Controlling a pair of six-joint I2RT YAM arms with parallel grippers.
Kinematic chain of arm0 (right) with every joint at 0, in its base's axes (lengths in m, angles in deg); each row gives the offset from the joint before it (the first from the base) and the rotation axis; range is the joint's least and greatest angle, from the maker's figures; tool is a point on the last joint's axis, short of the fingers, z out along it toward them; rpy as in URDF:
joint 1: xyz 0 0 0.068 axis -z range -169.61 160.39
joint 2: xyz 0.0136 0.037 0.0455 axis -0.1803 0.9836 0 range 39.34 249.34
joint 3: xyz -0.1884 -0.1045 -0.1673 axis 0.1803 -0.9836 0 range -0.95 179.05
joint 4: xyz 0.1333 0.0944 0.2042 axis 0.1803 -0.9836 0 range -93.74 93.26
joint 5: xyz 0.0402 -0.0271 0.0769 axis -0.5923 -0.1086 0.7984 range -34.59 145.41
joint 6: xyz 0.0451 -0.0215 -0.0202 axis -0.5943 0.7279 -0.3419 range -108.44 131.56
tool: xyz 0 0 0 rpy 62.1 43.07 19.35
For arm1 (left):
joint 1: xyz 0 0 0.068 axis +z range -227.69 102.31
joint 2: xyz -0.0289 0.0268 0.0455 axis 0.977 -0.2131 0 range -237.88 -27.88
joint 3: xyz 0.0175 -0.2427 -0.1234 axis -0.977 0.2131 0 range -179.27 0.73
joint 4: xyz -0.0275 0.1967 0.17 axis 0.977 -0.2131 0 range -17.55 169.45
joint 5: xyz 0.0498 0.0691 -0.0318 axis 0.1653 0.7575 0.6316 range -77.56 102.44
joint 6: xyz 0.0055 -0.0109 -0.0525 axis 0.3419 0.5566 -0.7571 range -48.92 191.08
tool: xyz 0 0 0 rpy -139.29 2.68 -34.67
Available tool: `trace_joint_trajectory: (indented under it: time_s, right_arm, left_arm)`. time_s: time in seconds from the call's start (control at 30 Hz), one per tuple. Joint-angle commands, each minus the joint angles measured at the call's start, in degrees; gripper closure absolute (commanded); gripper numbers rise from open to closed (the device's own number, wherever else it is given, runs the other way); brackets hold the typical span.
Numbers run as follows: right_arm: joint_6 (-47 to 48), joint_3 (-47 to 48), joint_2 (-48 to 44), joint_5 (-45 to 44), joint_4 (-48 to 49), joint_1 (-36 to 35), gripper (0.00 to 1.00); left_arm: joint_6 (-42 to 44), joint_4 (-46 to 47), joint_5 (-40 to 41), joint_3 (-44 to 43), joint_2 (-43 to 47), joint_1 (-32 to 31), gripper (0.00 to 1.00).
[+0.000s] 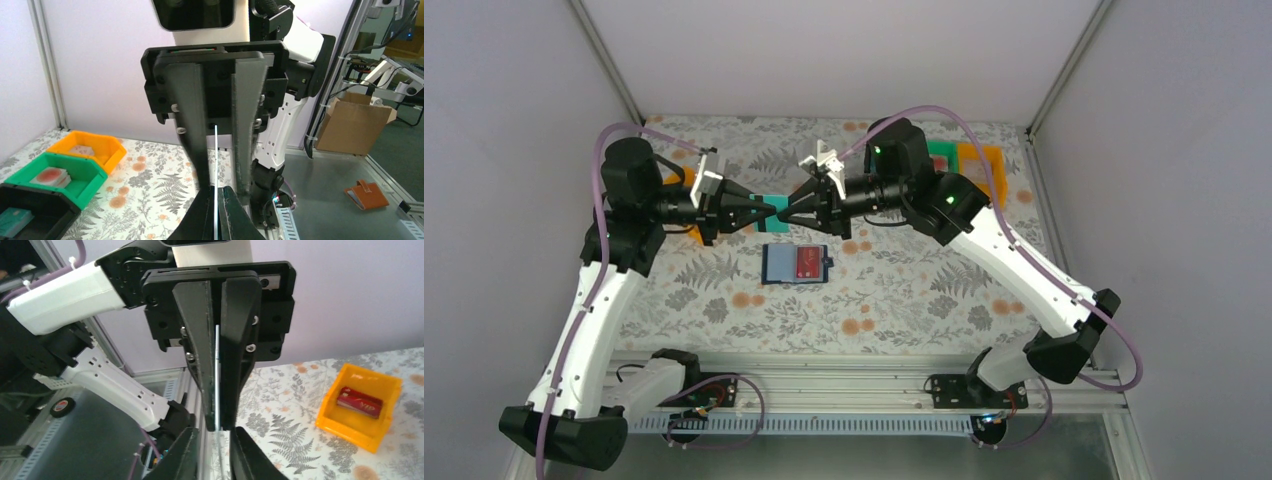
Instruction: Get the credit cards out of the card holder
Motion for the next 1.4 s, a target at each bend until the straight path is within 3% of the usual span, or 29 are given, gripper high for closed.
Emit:
trace_joint_trajectory:
  time_s: [0.0,0.2,0.33,0.37,0.4,0.43,0.47,0.53,0.63,0.7,0.8,1.17,1.37]
  right_arm:
    - [-0.8,0.1,0.6,4.6,1.9,0.2,0.92]
    - [-0.6,1.6,1.5,5.3,0.5,0.2,0.96]
    - [-1.3,1.8,0.0,0.3,0.1,0.7,0.96]
    - [-1.6,2.5,-0.1,-2.6,-0.5,1.0,0.96]
    - [-1.7,3.5,0.2,-6.6,-2.3,1.3,0.96]
    - [-1.9,4.7,0.6,-12.3,-4.1,1.7,0.96]
    - [-2.1,6.0,1.3,-19.5,-6.2,2.0,0.96]
    - [-1.9,11.1,4.6,-34.9,-11.8,2.6,0.96]
    - [0.5,17.2,10.6,-58.0,-18.0,3.5,0.96]
    - [5.9,19.1,15.5,-66.9,-18.2,5.1,0.96]
    - [13.0,22.9,21.6,-73.3,-15.7,9.5,0.96]
    - [31.6,22.1,39.0,-73.9,-3.1,23.4,0.96]
    - [33.3,23.5,43.8,-67.9,-1.5,26.2,0.96]
  left_arm:
    - [-1.4,2.2,-0.9,0.8,0.9,-0.2,0.98]
    - [-1.3,2.5,-0.9,0.9,1.4,-0.2,0.98]
    - [-2.2,2.4,2.2,1.6,1.7,-0.2,0.95]
    - [-3.5,2.4,5.2,2.0,1.8,-0.1,0.75]
    - [-5.0,2.3,9.5,2.7,2.0,0.0,0.39]
    - [-6.4,1.9,14.6,3.5,2.3,0.2,0.10]
    - [-7.6,1.1,21.8,4.3,2.5,0.9,0.01]
    - [-9.4,-1.8,34.0,6.1,2.4,3.5,0.00]
    - [-9.3,-4.6,42.9,9.0,2.9,6.7,0.00]
    - [-10.1,-4.6,44.2,11.2,4.4,8.0,0.00]
    - [-11.4,-4.0,43.6,14.6,5.7,9.6,0.00]
    - [-10.7,-3.0,43.5,21.1,6.3,13.3,0.00]
    - [-10.6,-2.5,43.2,22.3,4.0,14.7,0.00]
